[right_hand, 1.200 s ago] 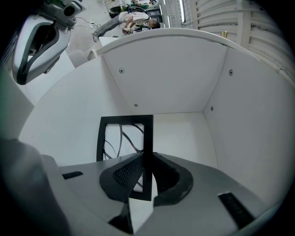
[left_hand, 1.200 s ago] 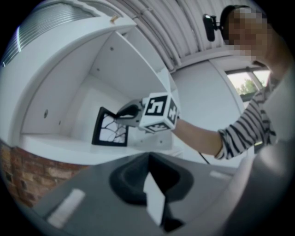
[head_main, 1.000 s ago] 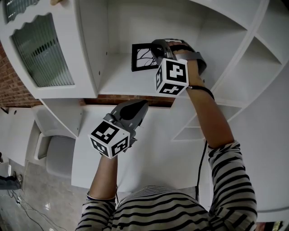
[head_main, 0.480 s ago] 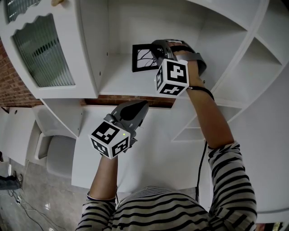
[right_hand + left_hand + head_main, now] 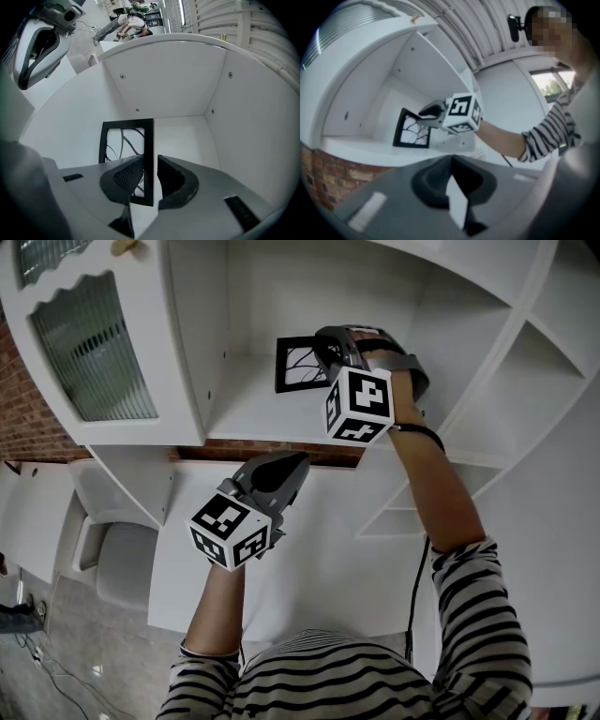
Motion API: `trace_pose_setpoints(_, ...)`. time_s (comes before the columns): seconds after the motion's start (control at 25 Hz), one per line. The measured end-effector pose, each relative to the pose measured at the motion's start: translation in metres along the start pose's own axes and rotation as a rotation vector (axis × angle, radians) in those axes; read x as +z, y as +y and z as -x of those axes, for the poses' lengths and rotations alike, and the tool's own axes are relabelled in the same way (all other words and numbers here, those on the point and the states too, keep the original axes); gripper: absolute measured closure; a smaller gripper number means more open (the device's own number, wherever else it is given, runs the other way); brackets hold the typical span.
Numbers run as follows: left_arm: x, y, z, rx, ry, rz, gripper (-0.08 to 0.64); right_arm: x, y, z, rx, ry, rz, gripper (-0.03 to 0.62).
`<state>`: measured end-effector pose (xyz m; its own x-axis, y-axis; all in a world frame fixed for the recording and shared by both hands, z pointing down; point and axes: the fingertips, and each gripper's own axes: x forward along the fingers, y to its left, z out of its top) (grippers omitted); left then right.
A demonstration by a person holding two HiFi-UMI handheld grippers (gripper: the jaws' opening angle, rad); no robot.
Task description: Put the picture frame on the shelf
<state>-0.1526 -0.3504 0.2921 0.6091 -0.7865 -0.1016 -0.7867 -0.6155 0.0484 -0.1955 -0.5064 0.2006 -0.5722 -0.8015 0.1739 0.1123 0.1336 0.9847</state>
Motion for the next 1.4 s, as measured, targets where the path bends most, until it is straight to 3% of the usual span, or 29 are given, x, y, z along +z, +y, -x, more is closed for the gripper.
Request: trace_pose_setpoints(1.4, 0.0, -0.007, 0.0, 0.003, 0.016, -0.007, 0.554, -0.003, 0.002, 0.01, -0.022, -0.015, -0.025, 0.5)
